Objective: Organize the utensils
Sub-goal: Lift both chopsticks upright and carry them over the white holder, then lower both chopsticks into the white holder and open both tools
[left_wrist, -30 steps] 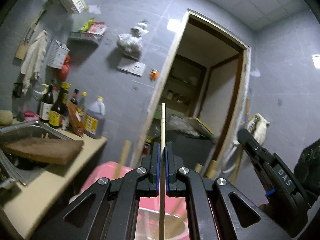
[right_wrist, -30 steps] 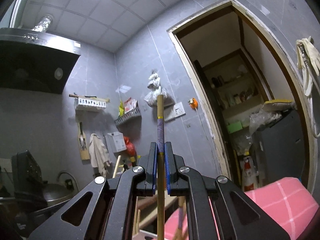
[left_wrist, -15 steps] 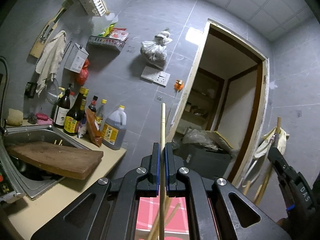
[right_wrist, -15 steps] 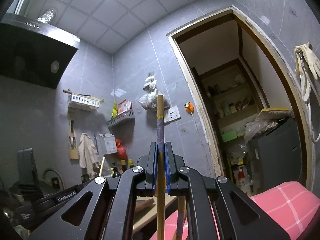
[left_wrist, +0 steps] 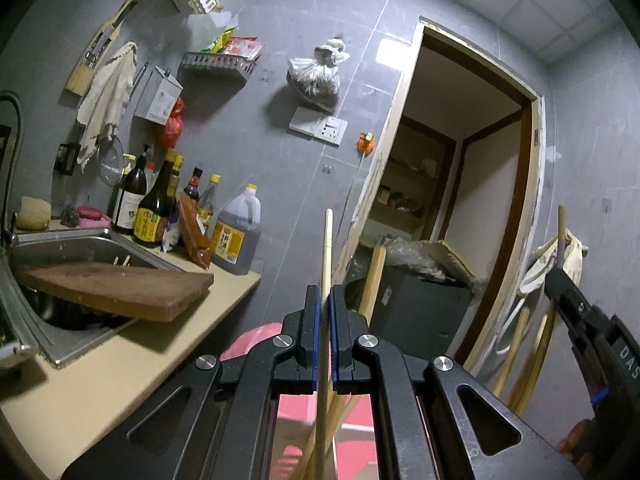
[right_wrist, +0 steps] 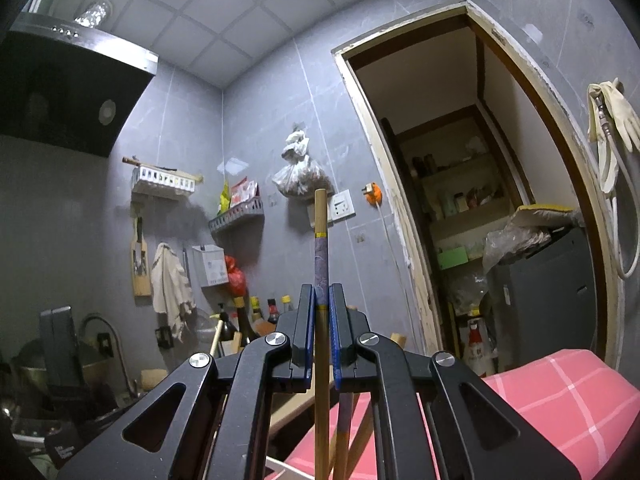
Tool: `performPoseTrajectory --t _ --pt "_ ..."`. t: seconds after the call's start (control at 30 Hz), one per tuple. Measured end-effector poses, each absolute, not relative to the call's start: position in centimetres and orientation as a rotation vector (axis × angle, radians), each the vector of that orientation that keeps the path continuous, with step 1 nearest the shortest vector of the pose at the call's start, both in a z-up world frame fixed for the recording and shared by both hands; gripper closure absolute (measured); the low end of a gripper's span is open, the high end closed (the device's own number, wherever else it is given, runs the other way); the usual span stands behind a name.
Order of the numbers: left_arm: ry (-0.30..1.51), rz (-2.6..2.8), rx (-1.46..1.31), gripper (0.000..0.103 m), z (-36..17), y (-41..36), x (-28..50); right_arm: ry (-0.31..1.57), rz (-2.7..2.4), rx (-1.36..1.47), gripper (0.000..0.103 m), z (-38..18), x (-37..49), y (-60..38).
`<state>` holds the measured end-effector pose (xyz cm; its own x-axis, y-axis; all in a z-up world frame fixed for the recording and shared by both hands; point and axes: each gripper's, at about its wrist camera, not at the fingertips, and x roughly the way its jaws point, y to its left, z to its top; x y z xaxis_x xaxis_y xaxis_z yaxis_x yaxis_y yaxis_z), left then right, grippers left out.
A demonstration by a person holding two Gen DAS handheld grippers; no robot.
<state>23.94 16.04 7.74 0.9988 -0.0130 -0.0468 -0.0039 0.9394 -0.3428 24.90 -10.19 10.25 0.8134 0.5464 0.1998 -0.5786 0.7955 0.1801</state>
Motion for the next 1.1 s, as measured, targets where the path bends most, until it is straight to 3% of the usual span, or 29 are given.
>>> performPoseTrajectory --t 0.93,1.1 --pt "0.195 -0.021 -0.309 0.098 5.2 13.9 22.6 0.032 0.588 0.161 0.097 8.2 23.6 -10.2" --pt "0.194 -0.024 -0.306 0.098 5.4 13.7 22.3 0.033 0.577 0.155 0.091 8.3 23.4 -10.6"
